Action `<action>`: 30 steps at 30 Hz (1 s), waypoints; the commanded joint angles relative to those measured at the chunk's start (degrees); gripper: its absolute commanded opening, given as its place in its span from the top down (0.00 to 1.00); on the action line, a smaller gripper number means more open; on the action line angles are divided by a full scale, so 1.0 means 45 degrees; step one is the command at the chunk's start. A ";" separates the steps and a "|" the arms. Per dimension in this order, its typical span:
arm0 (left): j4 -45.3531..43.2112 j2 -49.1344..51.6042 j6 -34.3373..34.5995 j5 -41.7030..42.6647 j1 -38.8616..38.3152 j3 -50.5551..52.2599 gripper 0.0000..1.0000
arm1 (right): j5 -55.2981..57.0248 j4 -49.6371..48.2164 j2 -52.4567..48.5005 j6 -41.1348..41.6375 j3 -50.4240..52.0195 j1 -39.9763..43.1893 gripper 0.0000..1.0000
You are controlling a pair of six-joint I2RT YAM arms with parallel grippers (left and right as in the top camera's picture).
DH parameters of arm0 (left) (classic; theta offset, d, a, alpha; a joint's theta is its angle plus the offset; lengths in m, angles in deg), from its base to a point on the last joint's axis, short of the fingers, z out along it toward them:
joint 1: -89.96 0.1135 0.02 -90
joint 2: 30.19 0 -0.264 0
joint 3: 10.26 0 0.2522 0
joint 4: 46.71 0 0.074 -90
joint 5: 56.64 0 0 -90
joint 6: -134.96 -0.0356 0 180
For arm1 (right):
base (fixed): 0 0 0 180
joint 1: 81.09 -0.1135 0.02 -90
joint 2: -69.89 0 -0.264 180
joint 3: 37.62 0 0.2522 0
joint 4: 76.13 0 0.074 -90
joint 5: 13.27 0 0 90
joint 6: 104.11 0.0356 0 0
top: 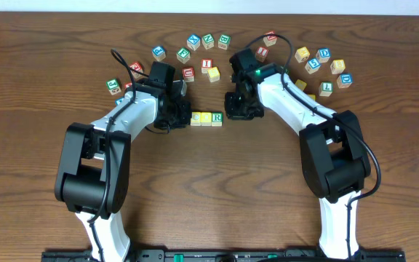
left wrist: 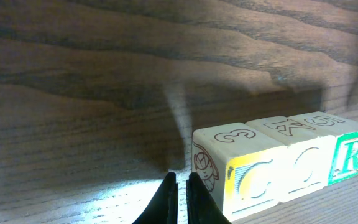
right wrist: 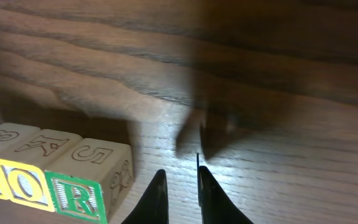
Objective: Spell out CORL
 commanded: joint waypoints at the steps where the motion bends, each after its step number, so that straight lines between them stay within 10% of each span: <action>1: 0.0073 0.0073 0.0165 0.0155 -0.0005 0.0015 0.93 | -0.0612 -0.0272 0.0165 0.0238 0.0243 -0.0228 0.89; 30: 0.0068 0.0073 0.0160 0.0039 -0.0005 0.0015 0.93 | -0.0593 -0.0695 0.0165 0.0335 0.0253 -0.0646 0.93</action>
